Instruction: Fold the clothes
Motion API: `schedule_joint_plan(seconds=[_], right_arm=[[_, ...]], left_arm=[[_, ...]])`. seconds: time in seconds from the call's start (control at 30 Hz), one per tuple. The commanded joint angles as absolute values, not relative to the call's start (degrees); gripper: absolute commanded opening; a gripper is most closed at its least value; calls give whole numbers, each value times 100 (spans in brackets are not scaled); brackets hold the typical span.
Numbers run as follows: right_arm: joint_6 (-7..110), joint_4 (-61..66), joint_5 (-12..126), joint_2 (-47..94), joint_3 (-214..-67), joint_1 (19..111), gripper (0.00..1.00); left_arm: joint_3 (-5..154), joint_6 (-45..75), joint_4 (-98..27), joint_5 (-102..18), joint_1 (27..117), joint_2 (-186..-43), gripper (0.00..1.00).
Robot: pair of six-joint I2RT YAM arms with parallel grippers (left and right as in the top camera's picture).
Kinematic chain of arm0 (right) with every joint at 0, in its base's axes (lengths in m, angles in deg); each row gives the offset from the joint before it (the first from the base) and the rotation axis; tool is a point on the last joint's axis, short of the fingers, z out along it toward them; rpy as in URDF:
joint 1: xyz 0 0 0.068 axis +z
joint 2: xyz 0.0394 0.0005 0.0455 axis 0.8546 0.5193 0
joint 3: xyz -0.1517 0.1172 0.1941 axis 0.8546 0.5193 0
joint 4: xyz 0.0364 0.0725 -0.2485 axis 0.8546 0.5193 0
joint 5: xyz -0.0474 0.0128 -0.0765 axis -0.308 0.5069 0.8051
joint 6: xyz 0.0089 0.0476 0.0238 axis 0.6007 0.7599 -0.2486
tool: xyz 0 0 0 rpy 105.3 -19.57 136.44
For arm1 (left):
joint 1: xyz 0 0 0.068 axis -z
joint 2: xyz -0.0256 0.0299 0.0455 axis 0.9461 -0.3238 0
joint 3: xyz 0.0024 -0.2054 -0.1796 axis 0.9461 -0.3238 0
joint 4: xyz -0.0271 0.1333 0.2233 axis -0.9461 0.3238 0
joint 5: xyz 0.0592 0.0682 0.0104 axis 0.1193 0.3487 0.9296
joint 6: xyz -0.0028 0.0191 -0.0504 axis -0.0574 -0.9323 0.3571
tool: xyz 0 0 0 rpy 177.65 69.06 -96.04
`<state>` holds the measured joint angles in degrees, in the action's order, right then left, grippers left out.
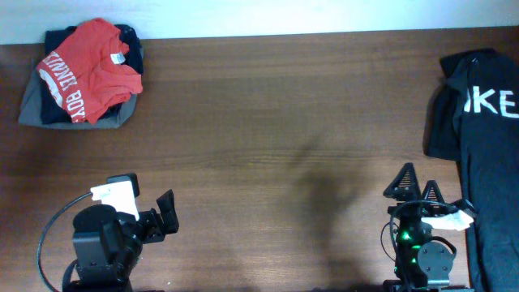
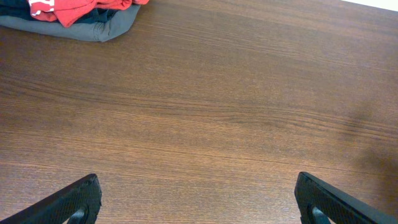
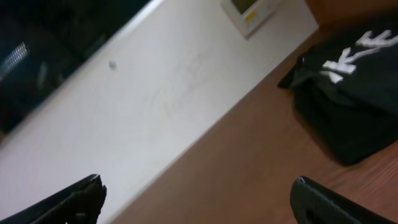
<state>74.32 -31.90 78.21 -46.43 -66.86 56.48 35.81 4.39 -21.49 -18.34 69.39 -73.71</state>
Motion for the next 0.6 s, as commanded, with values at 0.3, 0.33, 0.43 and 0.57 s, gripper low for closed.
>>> schedule_joint_plan(seconds=[0.3,0.33,0.43,0.57], right_arm=[[4083,-2543,6556,-4708,-6660,5689,99],[4085,-2541,6569,-4708,-6660,5687,99],[4090,-2543,6564,-4708,-6660,5687,99],[4088,-2543,6567,-4706,-6660,5683,99]], left_arm=[[3567,490,-2145,-1793,6961,-7367,99],[3567,490,-2147,-1793,6961,-7367,99],[3567,490,-2145,-1793,6961,-7367,99],[3567,490,-2145,-1793,6961,-7367,99]])
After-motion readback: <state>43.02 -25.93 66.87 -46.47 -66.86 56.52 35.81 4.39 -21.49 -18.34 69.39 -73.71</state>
